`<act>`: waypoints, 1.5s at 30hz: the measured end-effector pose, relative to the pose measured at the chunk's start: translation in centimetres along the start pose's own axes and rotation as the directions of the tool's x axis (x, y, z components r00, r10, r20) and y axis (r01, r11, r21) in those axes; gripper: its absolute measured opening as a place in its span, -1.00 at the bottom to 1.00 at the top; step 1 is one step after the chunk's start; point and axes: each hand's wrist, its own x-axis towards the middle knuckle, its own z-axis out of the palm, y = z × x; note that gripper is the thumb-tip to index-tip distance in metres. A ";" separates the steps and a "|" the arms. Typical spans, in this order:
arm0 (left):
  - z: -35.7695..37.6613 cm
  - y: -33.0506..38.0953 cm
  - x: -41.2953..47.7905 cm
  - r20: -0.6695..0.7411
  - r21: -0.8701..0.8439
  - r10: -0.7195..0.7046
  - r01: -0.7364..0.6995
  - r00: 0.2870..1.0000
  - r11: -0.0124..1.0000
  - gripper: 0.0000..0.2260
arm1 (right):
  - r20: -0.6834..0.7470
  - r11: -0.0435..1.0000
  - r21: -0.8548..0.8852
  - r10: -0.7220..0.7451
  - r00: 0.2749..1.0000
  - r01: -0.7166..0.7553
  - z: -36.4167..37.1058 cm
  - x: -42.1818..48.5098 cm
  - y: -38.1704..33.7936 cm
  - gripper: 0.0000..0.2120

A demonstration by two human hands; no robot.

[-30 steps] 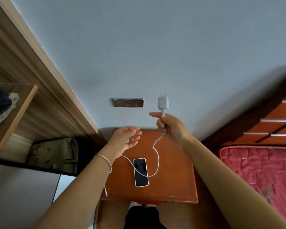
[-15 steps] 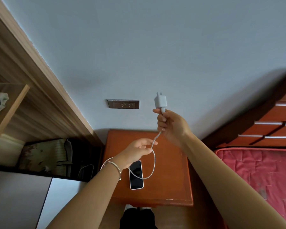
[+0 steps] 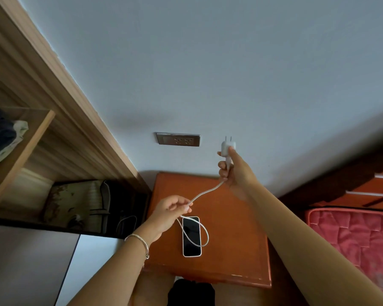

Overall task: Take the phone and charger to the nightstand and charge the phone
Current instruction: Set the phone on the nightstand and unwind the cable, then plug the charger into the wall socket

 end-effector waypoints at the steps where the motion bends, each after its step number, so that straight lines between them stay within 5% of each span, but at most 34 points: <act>1: -0.3 -0.5 -0.1 -0.024 -0.012 -0.010 0.010 1.000 1.000 -0.88 | 0.003 1.000 0.004 0.022 1.000 -0.022 0.1 0.6 0.2 -0.68; 6: -2.1 -3.9 0.4 -0.123 -0.119 -0.091 0.077 0.988 0.990 -0.87 | -0.076 0.989 -0.147 0.014 0.997 -0.025 1.6 4.3 2.5 -0.78; 16: -4.8 -8.6 4.9 -0.146 -0.214 -0.160 0.127 0.976 0.969 -0.88 | -0.155 0.978 -0.121 0.151 0.976 -0.171 3.4 11.8 6.1 -0.70; 24: -5.5 -10.2 6.4 -0.169 -0.221 -0.173 0.133 0.970 0.966 -0.86 | -0.227 0.955 -0.263 0.081 0.971 -0.141 4.6 14.6 8.4 -0.69; 45: -6.0 -11.2 7.0 -0.192 -0.287 -0.169 0.109 0.967 0.952 -0.87 | -0.201 0.990 -0.129 0.025 0.979 -0.052 6.6 15.1 8.0 -0.70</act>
